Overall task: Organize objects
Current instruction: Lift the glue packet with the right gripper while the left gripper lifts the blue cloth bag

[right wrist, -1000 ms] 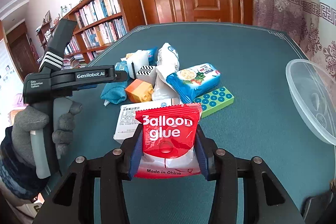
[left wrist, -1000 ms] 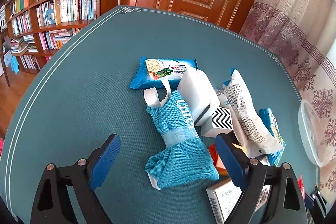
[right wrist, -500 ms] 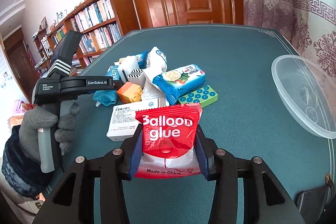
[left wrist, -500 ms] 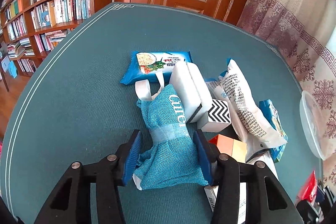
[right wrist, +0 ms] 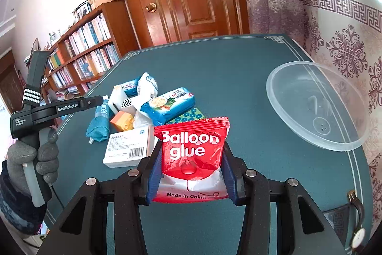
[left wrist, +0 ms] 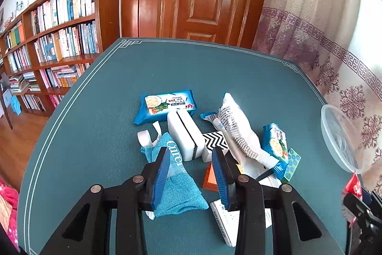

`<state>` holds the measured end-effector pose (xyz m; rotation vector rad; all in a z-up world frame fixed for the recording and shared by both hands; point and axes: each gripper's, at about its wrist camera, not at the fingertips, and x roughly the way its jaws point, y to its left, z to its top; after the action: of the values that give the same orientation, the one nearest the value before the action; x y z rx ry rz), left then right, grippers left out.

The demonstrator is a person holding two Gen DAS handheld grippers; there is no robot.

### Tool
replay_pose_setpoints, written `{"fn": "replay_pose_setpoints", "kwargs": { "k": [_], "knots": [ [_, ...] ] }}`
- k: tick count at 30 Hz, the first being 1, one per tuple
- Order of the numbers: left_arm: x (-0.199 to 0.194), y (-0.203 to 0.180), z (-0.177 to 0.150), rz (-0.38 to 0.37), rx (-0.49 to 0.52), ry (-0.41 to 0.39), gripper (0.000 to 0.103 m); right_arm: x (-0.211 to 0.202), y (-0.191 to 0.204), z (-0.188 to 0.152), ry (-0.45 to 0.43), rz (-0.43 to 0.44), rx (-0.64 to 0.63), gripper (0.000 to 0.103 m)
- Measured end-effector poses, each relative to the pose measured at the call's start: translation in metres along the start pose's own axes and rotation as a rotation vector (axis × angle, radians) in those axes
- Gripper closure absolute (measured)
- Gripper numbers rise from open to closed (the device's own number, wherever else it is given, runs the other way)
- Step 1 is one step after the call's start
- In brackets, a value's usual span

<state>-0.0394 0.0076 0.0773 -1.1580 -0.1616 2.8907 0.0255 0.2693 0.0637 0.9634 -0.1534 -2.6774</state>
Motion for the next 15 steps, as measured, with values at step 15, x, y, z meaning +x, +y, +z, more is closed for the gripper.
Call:
{"fn": "replay_pose_setpoints", "kwargs": {
  "k": [15],
  "knots": [
    [0.024,0.018,-0.008,0.066,-0.086,0.048,0.024,-0.014,-0.015,-0.006,-0.029,-0.005,0.049,0.057]
  ]
}}
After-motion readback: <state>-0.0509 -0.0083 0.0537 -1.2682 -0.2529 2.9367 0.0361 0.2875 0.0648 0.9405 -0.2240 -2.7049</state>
